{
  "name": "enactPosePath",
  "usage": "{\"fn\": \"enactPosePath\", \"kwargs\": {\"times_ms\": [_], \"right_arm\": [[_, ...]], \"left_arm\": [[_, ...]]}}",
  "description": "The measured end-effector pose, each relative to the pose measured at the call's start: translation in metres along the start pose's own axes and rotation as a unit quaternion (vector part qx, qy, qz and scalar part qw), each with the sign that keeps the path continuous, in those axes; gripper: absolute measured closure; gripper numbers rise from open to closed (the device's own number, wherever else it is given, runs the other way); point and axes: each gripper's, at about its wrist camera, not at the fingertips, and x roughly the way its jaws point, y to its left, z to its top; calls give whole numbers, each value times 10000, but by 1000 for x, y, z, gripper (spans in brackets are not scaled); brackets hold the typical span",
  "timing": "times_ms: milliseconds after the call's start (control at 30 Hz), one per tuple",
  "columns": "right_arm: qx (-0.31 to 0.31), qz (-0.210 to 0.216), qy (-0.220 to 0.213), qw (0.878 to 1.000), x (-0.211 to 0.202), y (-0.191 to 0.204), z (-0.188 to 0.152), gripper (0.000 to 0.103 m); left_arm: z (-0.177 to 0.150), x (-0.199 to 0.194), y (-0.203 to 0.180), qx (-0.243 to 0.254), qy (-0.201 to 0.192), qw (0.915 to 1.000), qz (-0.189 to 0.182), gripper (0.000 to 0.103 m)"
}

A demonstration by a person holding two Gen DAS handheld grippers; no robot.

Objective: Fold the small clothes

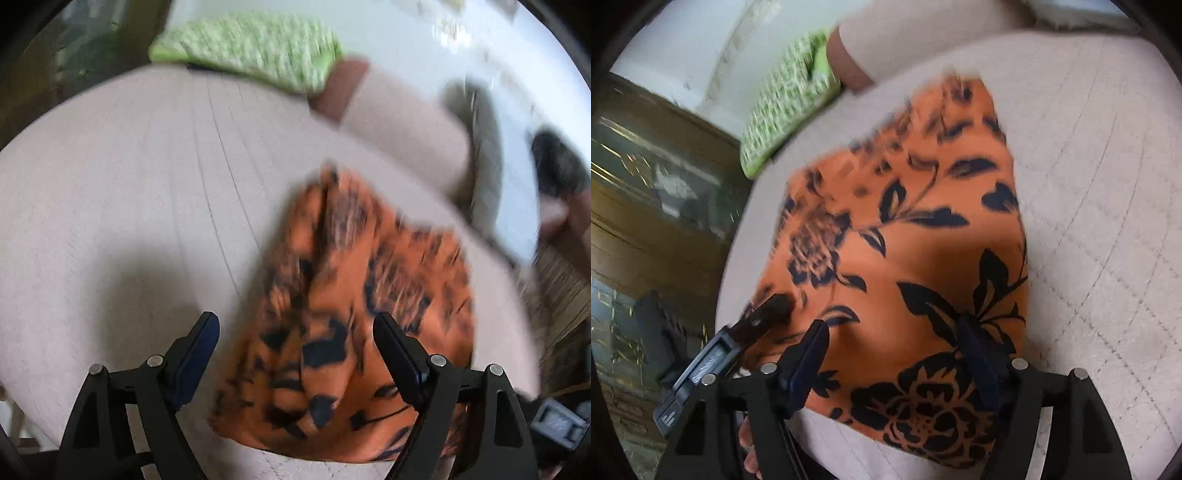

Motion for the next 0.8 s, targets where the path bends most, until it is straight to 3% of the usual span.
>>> {"fn": "enactPosePath", "kwargs": {"times_ms": [33, 100, 200, 233, 267, 300, 333, 400, 467, 500, 567, 600, 667, 733, 800], "right_arm": [[-95, -63, 61, 9999, 0, 1, 0, 27], [-265, -78, 144, 9995, 5, 2, 1, 27], [-29, 161, 53, 9999, 5, -5, 2, 27], [17, 201, 41, 9998, 3, -8, 3, 27], [7, 201, 34, 9998, 2, -9, 3, 27], [-31, 186, 51, 9998, 1, -9, 3, 27], [-115, 136, 77, 9998, -3, -10, -3, 27], [-199, 104, 112, 9997, 8, 2, 11, 27], [-209, 129, 129, 9996, 6, -1, 10, 27], [-200, 150, 137, 9996, 8, -1, 11, 27], [-199, 192, 142, 9995, 6, -3, 11, 26], [-206, 213, 151, 9994, 6, -4, 10, 26], [-215, 262, 155, 9993, 6, -6, 11, 26], [-220, 293, 140, 9992, 5, -7, 11, 26], [-225, 324, 112, 9992, 5, -7, 10, 24]], "left_arm": [[4, -10, 10, -137, -217, 9997, 11, 17], [6, -10, 27, -396, -85, 9992, -41, 16], [-7, 23, 54, -1002, 951, 9888, -572, 17], [-8, 20, 53, -890, 823, 9909, -589, 24], [-8, 15, 48, -700, 783, 9928, -569, 45], [-6, 10, 44, -567, 835, 9910, -875, 91], [-5, 2, 42, -527, 840, 9900, -1005, 91], [-7, -2, 35, -264, 732, 9937, -809, 91], [-13, 19, 43, -598, 1153, 9883, -803, 88], [-12, 22, 50, -825, 1185, 9858, -862, 79], [-5, 16, 56, -1024, 1276, 9823, -917, 74], [2, 8, 54, -1087, 1176, 9836, -829, 66], [18, -7, 44, -932, 759, 9907, -645, 48], [41, -20, 22, -520, 277, 9954, -751, 14], [59, -11, -4, 34, 339, 9954, -894, 7]]}}
